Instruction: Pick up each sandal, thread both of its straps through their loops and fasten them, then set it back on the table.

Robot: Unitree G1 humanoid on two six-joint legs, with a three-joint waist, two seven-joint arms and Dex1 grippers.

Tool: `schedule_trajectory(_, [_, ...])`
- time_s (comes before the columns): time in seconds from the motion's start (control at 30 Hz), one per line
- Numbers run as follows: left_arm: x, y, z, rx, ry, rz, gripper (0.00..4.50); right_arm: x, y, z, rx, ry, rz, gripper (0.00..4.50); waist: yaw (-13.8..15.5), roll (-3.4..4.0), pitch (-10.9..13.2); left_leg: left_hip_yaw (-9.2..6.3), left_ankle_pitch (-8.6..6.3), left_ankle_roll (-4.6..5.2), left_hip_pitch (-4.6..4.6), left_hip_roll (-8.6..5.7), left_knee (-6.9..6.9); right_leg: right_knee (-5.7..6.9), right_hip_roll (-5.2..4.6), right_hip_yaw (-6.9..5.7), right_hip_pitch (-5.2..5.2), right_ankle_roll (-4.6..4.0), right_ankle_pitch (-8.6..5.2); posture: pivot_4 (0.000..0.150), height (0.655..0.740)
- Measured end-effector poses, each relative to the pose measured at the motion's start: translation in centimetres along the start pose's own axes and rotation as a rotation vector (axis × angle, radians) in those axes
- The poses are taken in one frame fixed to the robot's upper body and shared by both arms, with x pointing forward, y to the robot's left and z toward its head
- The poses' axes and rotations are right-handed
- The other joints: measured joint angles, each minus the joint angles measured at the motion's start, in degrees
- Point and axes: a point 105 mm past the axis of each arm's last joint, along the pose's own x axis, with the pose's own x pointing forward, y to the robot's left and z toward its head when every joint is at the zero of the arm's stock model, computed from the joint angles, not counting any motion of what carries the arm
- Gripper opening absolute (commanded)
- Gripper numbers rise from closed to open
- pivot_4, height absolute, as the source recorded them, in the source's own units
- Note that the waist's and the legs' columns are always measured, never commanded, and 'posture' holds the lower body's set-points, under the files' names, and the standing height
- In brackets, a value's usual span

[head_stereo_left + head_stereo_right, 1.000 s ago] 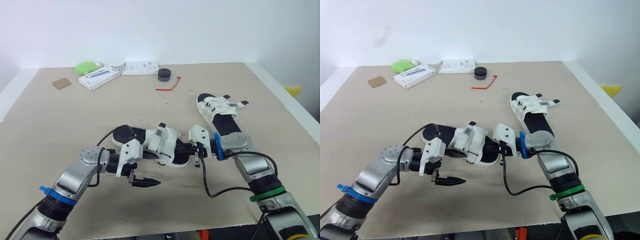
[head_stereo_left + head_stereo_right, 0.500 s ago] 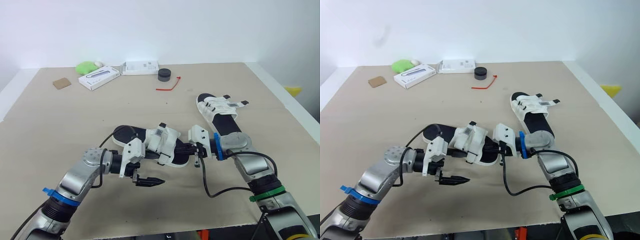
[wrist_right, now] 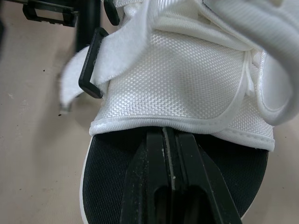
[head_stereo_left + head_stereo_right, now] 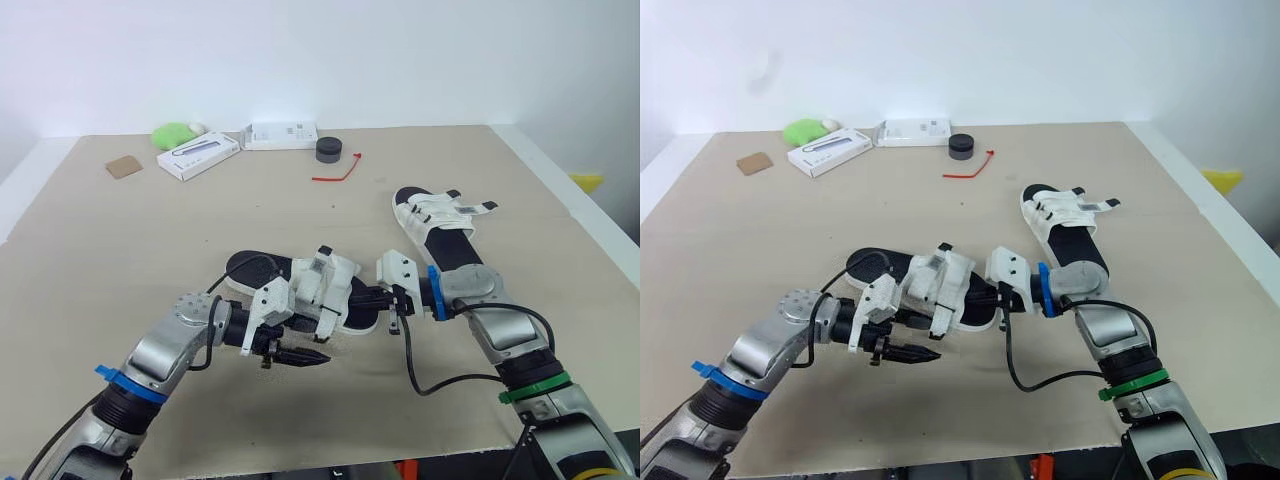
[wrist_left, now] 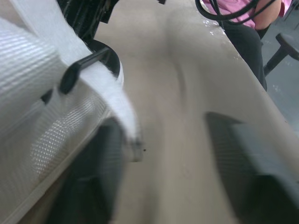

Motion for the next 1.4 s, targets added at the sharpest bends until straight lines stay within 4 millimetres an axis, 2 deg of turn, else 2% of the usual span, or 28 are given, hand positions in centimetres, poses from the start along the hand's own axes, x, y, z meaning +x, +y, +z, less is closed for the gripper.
schedule_trajectory(0.03, [0.1,0.1,0.1,-0.008,-0.006,0.000,0.97,0.0,0.0,0.0,0.000,0.000,0.000,0.00,0.00,0.00,0.00,0.01,0.00,0.00,0.00,0.00,0.00,0.00,0.00,0.00,0.00,0.00,0.00,0.150,0.7400])
schedule_trajectory(0.1, [0.3,0.5,0.2,-0.048,-0.023,0.008,0.07,0.0,0.0,0.0,0.000,0.000,0.000,0.00,0.00,0.00,0.00,-0.01,0.00,0.00,-0.02,0.00,0.00,0.00,0.00,0.00,0.00,0.00,0.00,0.150,0.7400])
schedule_trajectory(0.13, [0.2,0.6,0.2,-0.064,-0.024,0.014,0.02,0.0,0.0,0.0,0.000,0.000,0.000,0.00,0.00,0.00,0.00,-0.01,0.00,0.00,-0.02,0.00,0.00,0.00,0.01,0.00,0.00,0.00,0.00,0.150,0.7400])
schedule_trajectory(0.4, [-0.3,0.7,-0.1,-0.146,-0.022,-0.011,0.02,0.0,0.0,0.0,-0.001,-0.001,0.001,0.00,-0.02,0.00,0.00,-0.01,0.00,0.00,-0.02,0.01,0.00,0.00,0.01,0.00,-0.01,0.00,0.00,0.150,0.7400])
schedule_trajectory(0.67, [-3.7,-2.8,-1.4,-0.174,0.078,-0.110,0.02,0.0,0.0,0.1,-0.006,-0.001,0.006,0.00,-0.03,0.02,0.01,-0.07,-0.03,0.04,0.03,0.04,-0.05,-0.01,0.00,-0.04,-0.08,-0.03,-0.11,0.150,0.7400])
schedule_trajectory(0.87, [-4.3,-3.9,-1.1,-0.149,0.076,-0.097,0.02,0.1,0.2,0.2,-0.012,-0.009,0.020,0.00,-0.06,0.02,0.01,-0.09,-0.06,0.09,0.03,0.06,-0.07,-0.01,0.02,-0.11,-0.09,-0.10,-0.16,0.150,0.7400])
schedule_trajectory(0.97, [-4.1,-4.4,-0.3,-0.136,0.050,-0.097,0.02,0.1,0.2,0.2,-0.011,-0.008,0.022,0.00,-0.05,0.02,0.02,-0.15,-0.08,0.10,0.01,0.07,-0.07,-0.01,0.02,-0.14,-0.09,-0.11,-0.18,0.150,0.7400])
schedule_trajectory(1.1, [-4.1,-4.5,0.5,-0.116,0.033,-0.084,0.02,0.1,0.2,0.2,-0.014,-0.009,0.024,0.00,-0.05,0.02,0.02,-0.16,-0.11,0.14,0.02,0.05,-0.07,-0.01,0.02,-0.14,-0.09,-0.09,-0.20,0.150,0.7400])
schedule_trajectory(1.3, [-3.9,-4.2,0.2,-0.109,0.045,-0.068,0.02,0.1,0.1,0.2,-0.016,-0.007,0.024,0.00,-0.05,0.02,0.02,-0.15,-0.11,0.14,0.02,0.04,-0.07,-0.01,0.01,-0.13,-0.09,-0.10,-0.20,0.150,0.7400])
schedule_trajectory(1.33, [-3.9,-4.1,-0.1,-0.110,0.056,-0.062,0.71,0.1,0.1,0.2,-0.016,-0.007,0.024,0.00,-0.04,0.02,0.02,-0.14,-0.11,0.14,0.02,0.04,-0.07,-0.01,0.01,-0.13,-0.08,-0.10,-0.21,0.150,0.7400])
schedule_trajectory(1.4, [-3.7,-4.1,-0.4,-0.099,0.066,-0.061,1.44,0.1,0.1,0.2,-0.016,-0.007,0.024,0.00,-0.04,0.02,0.02,-0.14,-0.11,0.14,0.02,0.04,-0.07,-0.01,0.01,-0.13,-0.09,-0.10,-0.21,0.150,0.7400])
